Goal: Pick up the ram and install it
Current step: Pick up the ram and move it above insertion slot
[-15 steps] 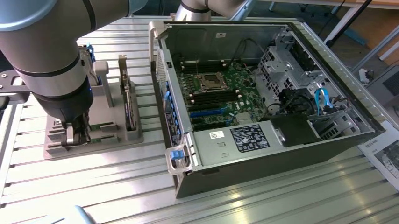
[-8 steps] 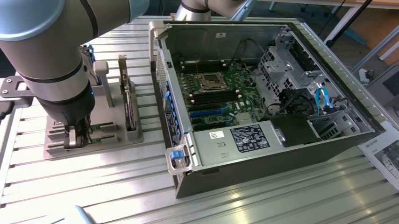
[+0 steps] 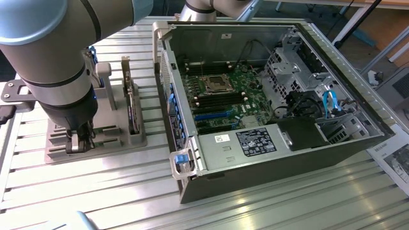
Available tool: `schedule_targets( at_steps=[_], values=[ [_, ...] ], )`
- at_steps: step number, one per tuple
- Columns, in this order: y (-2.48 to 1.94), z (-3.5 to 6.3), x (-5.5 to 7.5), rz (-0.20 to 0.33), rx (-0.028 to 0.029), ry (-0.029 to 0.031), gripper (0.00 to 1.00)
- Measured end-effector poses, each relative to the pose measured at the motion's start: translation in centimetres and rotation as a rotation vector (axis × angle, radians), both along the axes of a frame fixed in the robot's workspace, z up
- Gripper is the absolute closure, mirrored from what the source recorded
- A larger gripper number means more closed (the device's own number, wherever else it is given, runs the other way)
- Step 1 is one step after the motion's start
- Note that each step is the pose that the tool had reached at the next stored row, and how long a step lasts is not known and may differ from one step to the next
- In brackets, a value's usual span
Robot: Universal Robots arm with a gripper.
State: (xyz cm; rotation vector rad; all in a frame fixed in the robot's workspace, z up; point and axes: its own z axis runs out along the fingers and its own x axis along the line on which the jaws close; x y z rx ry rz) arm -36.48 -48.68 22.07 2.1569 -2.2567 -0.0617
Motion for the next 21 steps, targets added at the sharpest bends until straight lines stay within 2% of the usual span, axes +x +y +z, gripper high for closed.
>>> schedule_targets(
  at_steps=[7, 21],
  values=[
    [0.0, -0.02, 0.0, 0.051, 0.0001, -0.0001, 0.7],
    [0.0, -0.03, 0.75, 0.053, 0.0001, -0.0001, 0.7]
  ],
)
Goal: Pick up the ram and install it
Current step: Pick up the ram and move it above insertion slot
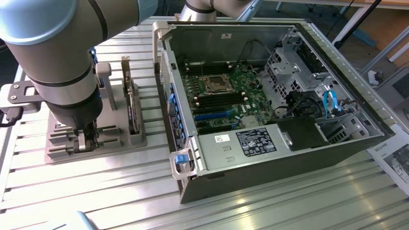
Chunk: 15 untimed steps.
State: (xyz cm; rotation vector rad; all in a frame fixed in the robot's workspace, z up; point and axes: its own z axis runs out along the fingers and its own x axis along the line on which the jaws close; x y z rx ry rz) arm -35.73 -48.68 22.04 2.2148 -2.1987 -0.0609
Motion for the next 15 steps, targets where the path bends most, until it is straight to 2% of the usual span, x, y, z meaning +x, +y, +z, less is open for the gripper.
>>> schedule_targets(
  at_steps=[15],
  values=[
    [0.0, -0.35, 0.01, 0.0, 0.0, 0.0, 0.69]
  ],
)
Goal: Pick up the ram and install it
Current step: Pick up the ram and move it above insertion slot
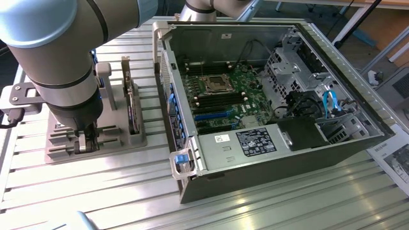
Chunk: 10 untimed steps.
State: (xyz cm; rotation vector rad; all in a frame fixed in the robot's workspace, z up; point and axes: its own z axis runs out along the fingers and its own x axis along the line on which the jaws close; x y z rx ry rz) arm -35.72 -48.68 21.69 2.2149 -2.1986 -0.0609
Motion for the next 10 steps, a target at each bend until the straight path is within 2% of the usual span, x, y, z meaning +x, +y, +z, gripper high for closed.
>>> schedule_targets(
  at_steps=[1, 10],
  values=[
    [0.0, 0.0, 0.0, 0.0, 0.0, 0.0, 0.62],
    [0.0, 0.0, 0.0, 0.0, 0.0, 0.0, 0.62]
  ],
)
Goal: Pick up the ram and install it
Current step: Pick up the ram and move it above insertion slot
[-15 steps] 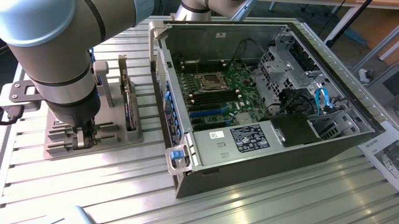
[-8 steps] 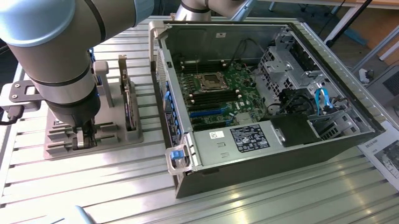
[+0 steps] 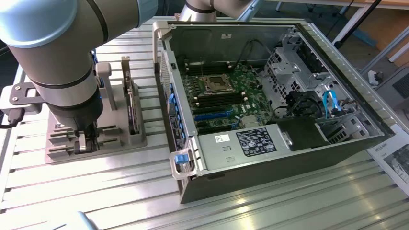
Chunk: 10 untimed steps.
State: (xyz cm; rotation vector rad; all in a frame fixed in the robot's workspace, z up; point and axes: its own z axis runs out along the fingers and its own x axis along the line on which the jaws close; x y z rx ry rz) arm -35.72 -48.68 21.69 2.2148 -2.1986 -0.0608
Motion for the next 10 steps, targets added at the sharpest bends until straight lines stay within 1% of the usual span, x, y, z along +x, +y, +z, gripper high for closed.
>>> schedule_targets(
  at_steps=[3, 4, 10],
  values=[
    [0.0, 0.0, 0.0, 0.0, 0.0001, 0.0, 0.64],
    [0.0, 0.0, 0.0, 0.0, 0.0, 0.0, 0.71],
    [0.0, -0.14, 0.09, 0.0, 0.0, 0.0, 0.71]
  ],
)
